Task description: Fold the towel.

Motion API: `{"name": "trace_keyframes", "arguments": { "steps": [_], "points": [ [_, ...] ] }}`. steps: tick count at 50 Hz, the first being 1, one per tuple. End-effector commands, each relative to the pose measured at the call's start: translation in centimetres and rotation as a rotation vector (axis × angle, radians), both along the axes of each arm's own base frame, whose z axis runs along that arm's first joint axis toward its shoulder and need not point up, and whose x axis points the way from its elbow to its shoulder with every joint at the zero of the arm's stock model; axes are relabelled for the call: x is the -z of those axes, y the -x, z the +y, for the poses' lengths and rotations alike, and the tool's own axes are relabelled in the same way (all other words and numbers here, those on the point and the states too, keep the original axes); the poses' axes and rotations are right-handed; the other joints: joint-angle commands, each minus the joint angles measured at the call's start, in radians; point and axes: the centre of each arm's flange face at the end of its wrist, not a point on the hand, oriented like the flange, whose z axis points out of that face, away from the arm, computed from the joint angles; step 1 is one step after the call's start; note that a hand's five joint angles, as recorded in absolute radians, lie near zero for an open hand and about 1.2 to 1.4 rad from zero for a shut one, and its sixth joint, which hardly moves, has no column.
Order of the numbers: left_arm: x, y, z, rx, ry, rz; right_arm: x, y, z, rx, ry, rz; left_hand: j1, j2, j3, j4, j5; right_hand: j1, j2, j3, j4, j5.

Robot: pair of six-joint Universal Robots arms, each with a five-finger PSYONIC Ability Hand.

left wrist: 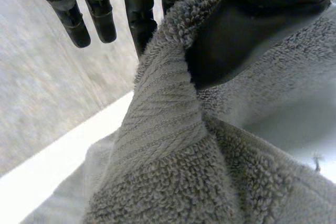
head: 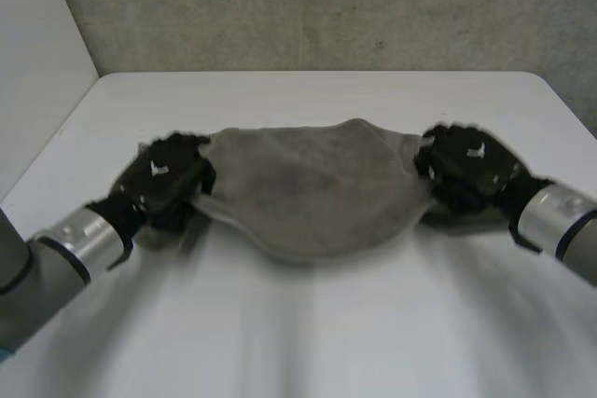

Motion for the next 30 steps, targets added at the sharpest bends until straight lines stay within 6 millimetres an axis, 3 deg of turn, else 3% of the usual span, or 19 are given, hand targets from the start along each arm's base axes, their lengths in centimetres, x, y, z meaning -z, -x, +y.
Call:
{"name": "trace_keyframes", "arguments": {
  "steps": [1,5,14,16,18,23,27,30],
  "points": [
    [1.0,-0.3,0.4,-0.003,-0.069,-0.048,3.5,0.2,0.6,-0.016,-0.141,0.061,0.101,0.089,-0.051,-0.059,0.06,0.091,0.102,-0.043,-0.076,0.066],
    [0.8,-0.4,0.1,-0.01,-0.074,-0.046,3.6,0.2,0.3,-0.017,-0.169,0.066,0.101,0.089,-0.051,-0.059,0.06,0.091,0.102,-0.043,-0.076,0.066],
    [-0.3,-0.5,-1.4,-0.032,-0.037,-0.03,4.3,-0.3,-2.6,0.005,-0.166,0.067,0.101,0.089,-0.051,-0.059,0.06,0.091,0.102,-0.043,-0.076,0.066],
    [-0.2,-0.4,-1.6,-0.034,-0.043,-0.022,4.8,-0.3,-3.2,0.02,-0.176,0.064,0.101,0.089,-0.051,-0.059,0.06,-0.016,-0.005,-0.043,-0.076,-0.042],
    [0.0,-0.5,-1.9,-0.037,-0.053,-0.015,5.6,-0.4,-3.6,0.049,-0.213,0.05,0.101,0.089,-0.051,-0.059,0.06,-0.861,-0.85,-0.043,-0.076,-0.886],
    [0.6,-0.6,-2.8,-0.06,-0.117,0.037,5.6,-0.4,-2.9,0.063,-0.243,0.038,0.101,0.089,-0.051,-0.059,0.06,-1.131,-1.119,-0.043,-0.076,-1.156],
    [0.7,-1.3,-3.3,-0.085,-0.127,0.046,4.2,0.0,-2.1,0.067,-0.22,0.029,0.101,0.089,-0.051,-0.059,0.06,-1.131,-1.119,-0.043,-0.076,-1.156],
    [0.6,-1.7,-3.7,-0.101,-0.127,0.049,2.6,1.5,-1.7,0.106,-0.175,0.028,0.101,0.089,-0.051,-0.059,0.06,-1.131,-1.119,-0.043,-0.076,-1.156]
  ]
}}
